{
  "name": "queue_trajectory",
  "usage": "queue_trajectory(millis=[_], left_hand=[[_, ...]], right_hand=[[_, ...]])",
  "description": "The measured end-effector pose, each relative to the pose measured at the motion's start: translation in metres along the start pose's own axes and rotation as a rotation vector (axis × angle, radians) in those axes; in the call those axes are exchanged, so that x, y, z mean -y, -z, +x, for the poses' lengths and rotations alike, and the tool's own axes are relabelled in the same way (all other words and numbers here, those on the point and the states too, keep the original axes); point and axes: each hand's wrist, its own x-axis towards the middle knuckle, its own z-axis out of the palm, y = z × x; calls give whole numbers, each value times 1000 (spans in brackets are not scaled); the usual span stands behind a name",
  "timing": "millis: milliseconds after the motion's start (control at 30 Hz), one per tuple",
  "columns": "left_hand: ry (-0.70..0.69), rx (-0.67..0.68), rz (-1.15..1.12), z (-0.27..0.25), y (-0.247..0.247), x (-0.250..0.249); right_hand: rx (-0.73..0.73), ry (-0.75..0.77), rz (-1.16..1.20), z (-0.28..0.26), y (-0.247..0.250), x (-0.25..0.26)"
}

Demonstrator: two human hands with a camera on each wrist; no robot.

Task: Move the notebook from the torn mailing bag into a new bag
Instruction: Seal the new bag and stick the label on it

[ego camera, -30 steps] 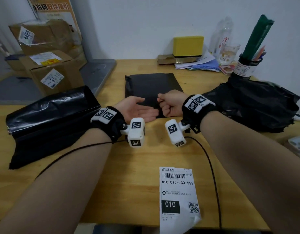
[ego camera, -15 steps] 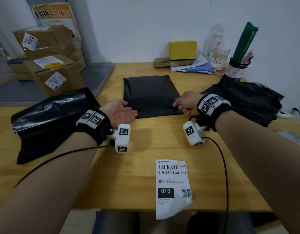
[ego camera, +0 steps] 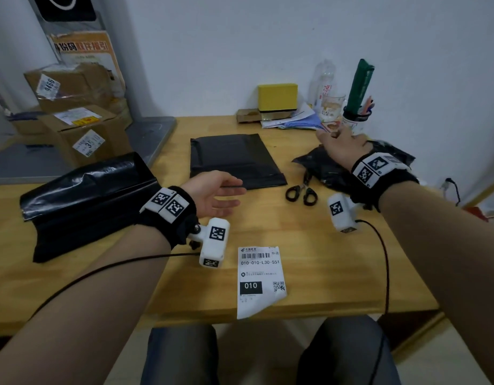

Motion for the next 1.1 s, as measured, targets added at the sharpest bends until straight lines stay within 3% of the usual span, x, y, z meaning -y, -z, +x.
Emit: queue_trajectory(millis=[67,167,233,300,400,567,767,967,1100], left_hand=[[-6,10,10,-1,-9,-1],[-9,18,24,0,-19,-3],[-11,12,29,0,-21,-4],[-13,1,43,0,-23,-2],[-15,-28,86,-4,-21,3],[69,-59,314,-14,-12,17],[91,-79,648,-28,-14,31],[15,-79,810,-37,-24,44],[-25,-107,883,-40,-28,46]], right_hand=[[108,4,-178,10,7,-15],[82,139,-231,10,15,-26],[42,246,-79,-5,20,-23],[66,260,183,-22,21,-19],[254,226,442,-47,13,-11],[587,215,206,-85,-7,-2],[835,231,-91,-117,-35,-1],[726,279,-272,-125,-37,-1],[735,302,-284,-135,-34,1]])
